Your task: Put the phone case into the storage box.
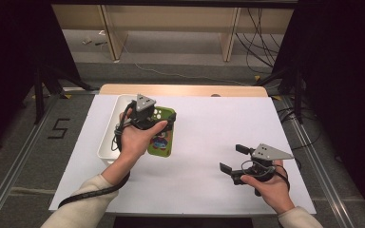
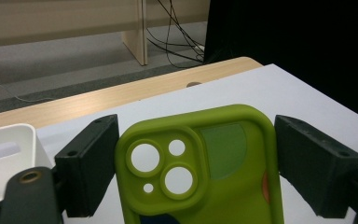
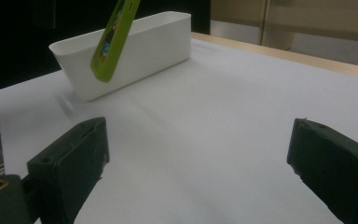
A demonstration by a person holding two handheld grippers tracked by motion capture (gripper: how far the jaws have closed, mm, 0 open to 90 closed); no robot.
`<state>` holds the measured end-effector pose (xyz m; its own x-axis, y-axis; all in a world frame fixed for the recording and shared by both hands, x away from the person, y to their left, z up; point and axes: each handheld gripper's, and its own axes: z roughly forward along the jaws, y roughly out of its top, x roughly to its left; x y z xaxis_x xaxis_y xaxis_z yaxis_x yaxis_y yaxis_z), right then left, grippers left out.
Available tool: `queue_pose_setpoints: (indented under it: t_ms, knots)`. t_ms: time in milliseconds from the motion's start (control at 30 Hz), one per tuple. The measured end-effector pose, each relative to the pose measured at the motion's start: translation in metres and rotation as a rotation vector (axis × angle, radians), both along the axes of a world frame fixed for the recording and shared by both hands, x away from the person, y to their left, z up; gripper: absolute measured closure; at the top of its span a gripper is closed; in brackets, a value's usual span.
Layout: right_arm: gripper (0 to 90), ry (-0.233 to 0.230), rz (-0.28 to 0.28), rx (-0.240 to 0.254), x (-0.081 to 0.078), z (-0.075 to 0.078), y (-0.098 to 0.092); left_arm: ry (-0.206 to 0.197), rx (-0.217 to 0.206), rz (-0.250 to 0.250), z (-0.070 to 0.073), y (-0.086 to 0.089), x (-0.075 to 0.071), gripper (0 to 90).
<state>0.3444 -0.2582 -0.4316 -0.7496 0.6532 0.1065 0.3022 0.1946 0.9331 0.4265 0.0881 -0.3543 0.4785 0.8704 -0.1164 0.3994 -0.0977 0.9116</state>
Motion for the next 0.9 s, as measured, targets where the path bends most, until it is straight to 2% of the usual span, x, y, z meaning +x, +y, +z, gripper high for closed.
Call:
queue_pose_setpoints:
  t_ms: [900]
  knots:
    - [6.6, -0.001, -0.002, -0.002, 0.0, 0.0, -0.001, -0.021, -0.016, 0.037, 0.009, 0.014, 0.004, 16.3]
